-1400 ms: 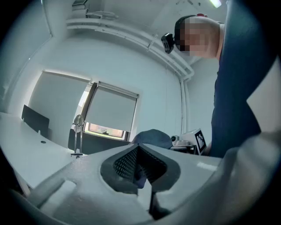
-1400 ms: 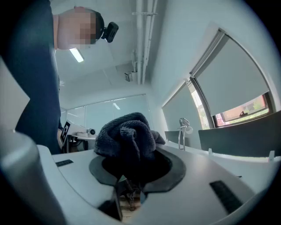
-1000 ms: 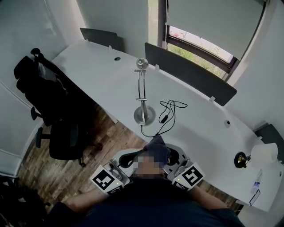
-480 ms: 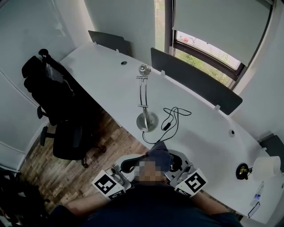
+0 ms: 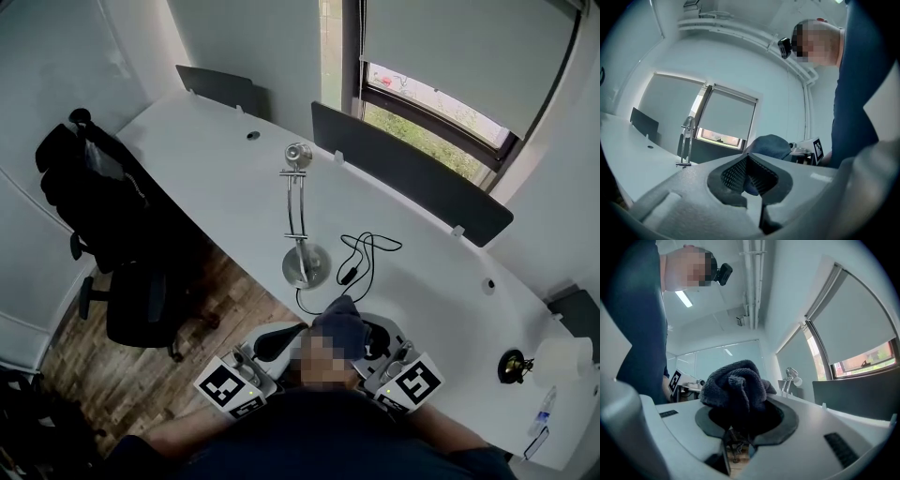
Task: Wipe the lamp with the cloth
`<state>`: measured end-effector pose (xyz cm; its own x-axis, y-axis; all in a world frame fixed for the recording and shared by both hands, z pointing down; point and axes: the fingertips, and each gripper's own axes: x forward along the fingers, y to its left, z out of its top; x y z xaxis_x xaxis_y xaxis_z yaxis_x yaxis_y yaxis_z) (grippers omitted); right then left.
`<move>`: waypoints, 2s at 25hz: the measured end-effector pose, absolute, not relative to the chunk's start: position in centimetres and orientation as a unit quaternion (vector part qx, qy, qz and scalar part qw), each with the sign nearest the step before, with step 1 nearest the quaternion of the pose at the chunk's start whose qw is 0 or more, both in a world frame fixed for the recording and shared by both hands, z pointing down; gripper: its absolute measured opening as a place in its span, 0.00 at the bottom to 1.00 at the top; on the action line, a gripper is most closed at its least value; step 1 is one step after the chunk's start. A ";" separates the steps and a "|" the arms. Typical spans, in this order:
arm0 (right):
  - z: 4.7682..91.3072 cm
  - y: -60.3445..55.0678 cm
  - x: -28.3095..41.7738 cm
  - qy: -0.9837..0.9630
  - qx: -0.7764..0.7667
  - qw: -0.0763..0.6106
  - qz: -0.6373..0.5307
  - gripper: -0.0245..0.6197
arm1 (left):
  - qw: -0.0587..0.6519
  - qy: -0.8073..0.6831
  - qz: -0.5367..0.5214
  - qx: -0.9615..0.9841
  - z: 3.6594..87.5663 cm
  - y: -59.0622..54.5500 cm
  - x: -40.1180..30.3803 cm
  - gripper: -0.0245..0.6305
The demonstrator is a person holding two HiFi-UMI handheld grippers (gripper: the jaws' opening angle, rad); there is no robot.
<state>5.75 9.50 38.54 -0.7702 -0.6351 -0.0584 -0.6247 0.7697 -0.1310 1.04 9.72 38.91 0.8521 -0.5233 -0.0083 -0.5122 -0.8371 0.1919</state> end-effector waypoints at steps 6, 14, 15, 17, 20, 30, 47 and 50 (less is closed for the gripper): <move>37.8 3.5 5.6 0.921 -0.385 0.044 -0.044 0.23 | 0.075 -0.243 -0.029 0.967 38.9 2.5 -1.1 0.05; 36.6 -3.9 4.1 0.891 -0.450 0.038 -0.034 0.23 | 0.075 -0.194 -0.015 0.978 39.0 -6.6 -3.3 0.05; 36.5 -4.6 3.9 0.888 -0.458 0.037 -0.032 0.23 | 0.078 -0.189 -0.014 0.979 39.1 -7.5 -3.4 0.05; 36.3 -5.7 3.7 0.881 -0.471 0.035 -0.028 0.23 | 0.080 -0.181 -0.011 0.980 39.2 -9.1 -3.6 0.05; 36.2 -7.0 3.9 0.873 -0.486 0.031 -0.028 0.23 | 0.081 -0.178 -0.005 0.981 39.9 -11.3 -3.5 0.05; 35.9 -10.5 6.0 0.886 -0.462 0.031 -0.024 0.23 | 0.095 -0.220 0.023 0.971 41.6 -15.4 -2.5 0.05; 33.9 -18.2 5.4 0.916 -0.398 -0.003 0.057 0.24 | 0.115 -0.220 0.054 0.967 43.5 -16.3 -0.3 0.16; 33.2 -19.4 4.8 0.917 -0.391 -0.010 0.078 0.24 | 0.117 -0.219 0.060 0.967 43.7 -16.5 -0.1 0.14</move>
